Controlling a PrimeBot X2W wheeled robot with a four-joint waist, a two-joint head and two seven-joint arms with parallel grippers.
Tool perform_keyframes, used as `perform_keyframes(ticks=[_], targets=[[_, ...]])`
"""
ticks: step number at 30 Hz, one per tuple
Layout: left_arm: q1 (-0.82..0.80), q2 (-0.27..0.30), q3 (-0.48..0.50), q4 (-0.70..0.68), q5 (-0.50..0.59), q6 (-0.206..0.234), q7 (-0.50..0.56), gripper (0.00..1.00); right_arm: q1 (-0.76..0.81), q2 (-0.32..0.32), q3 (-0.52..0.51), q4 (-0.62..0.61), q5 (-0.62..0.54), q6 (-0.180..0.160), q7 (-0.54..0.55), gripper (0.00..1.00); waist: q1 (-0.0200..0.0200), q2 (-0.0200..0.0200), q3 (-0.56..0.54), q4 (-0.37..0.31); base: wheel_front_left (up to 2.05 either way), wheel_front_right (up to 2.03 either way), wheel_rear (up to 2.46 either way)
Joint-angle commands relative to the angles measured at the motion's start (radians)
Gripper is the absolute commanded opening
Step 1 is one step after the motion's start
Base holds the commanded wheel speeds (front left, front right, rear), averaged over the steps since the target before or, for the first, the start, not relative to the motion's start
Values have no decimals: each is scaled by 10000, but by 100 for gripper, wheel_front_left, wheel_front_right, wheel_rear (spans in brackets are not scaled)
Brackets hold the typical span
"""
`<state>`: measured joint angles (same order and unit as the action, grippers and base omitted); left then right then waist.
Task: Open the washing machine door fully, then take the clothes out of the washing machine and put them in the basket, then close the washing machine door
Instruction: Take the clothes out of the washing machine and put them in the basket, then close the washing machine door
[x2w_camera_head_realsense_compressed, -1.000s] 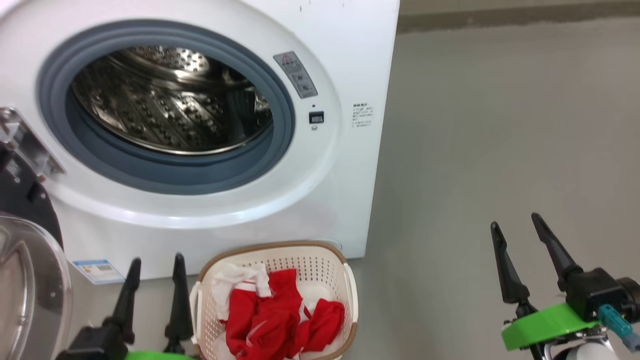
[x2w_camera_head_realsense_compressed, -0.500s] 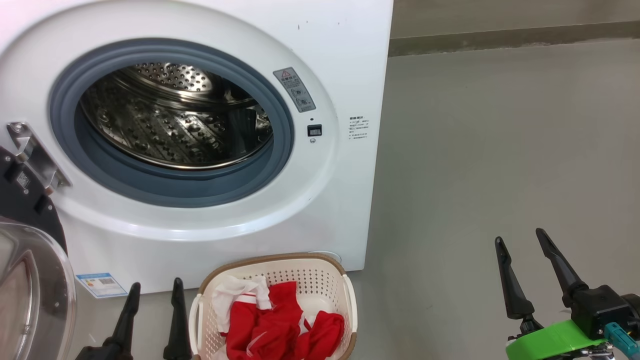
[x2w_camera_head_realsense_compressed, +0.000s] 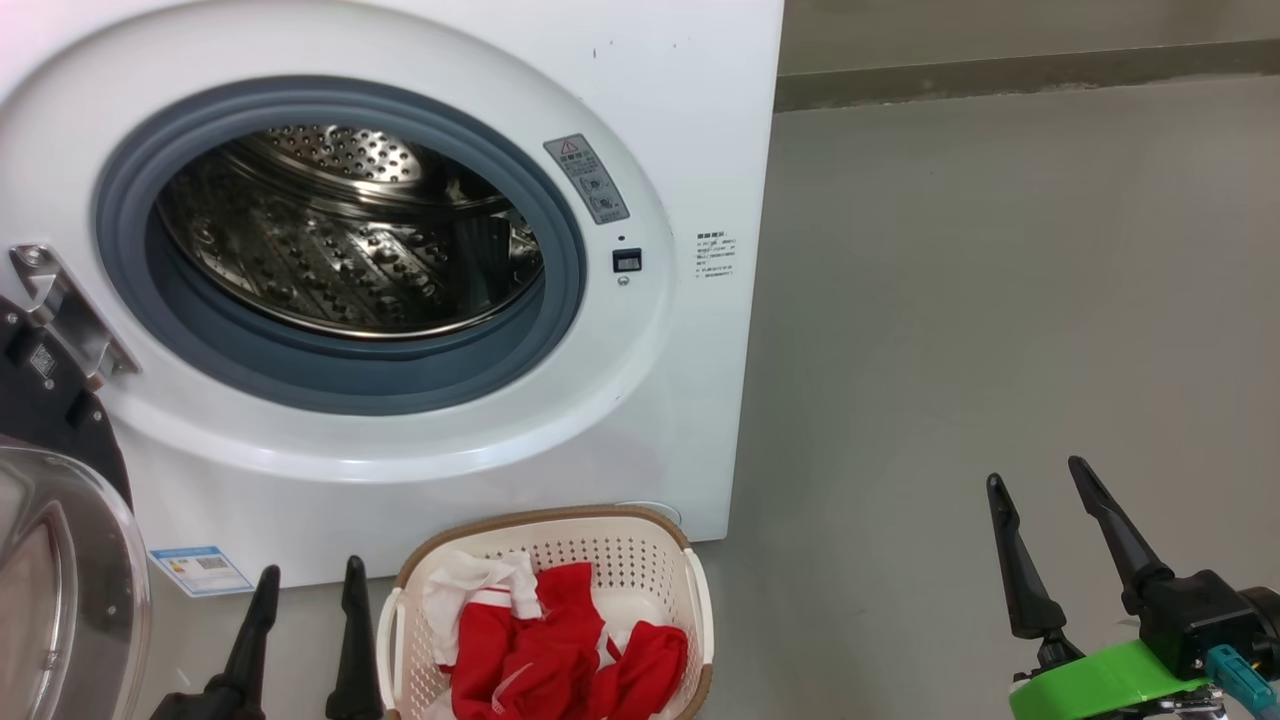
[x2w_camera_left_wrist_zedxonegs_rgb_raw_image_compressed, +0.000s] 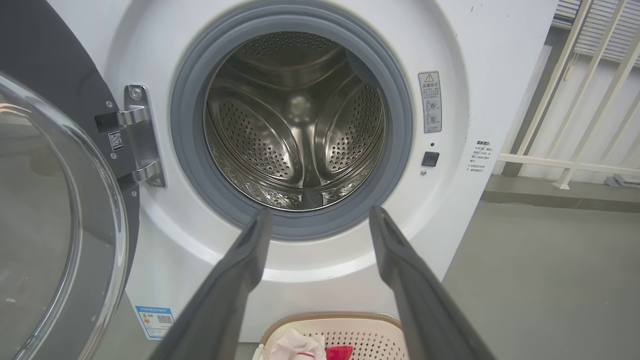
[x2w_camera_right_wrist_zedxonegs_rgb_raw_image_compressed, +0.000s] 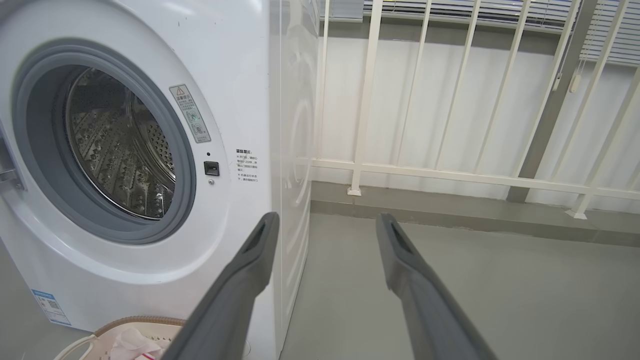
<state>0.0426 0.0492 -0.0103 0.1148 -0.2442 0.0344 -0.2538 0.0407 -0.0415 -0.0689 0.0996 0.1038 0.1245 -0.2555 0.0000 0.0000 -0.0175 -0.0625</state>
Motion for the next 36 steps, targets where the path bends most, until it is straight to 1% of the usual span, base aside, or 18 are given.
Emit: perform_keyframes(ticks=[1,8,13,21,24,28,36], targets=[[-255,139,356,-210,129,-11,-80,100,-149,-87,250,-243,-38,62,-63,100,0,0,-3,-3,0,0,0],[-290,171,379,-222,175,35,-80,100,-176,-87,251,-218,-13,62,-63,100,0,0,22,-28,-3,3,0],[-301,166,390,-182,168,83,-80,100,-160,-87,236,-197,31,62,-63,100,0,0,-20,-39,-60,60,0],[-302,182,325,-108,186,103,-80,100,-150,-87,215,-182,58,62,-63,100,0,0,-59,-36,-148,148,0],[-298,188,259,-100,108,4,-80,100,-121,-87,216,-168,69,62,-63,100,0,0,-73,-26,-205,205,0],[-292,215,210,-204,166,-24,-80,100,-121,-87,219,-160,66,62,-63,100,0,0,-86,-17,-162,162,0],[-221,204,125,-267,273,82,-80,100,-114,-87,220,-131,54,62,-63,100,0,0,-121,47,-72,72,0]])
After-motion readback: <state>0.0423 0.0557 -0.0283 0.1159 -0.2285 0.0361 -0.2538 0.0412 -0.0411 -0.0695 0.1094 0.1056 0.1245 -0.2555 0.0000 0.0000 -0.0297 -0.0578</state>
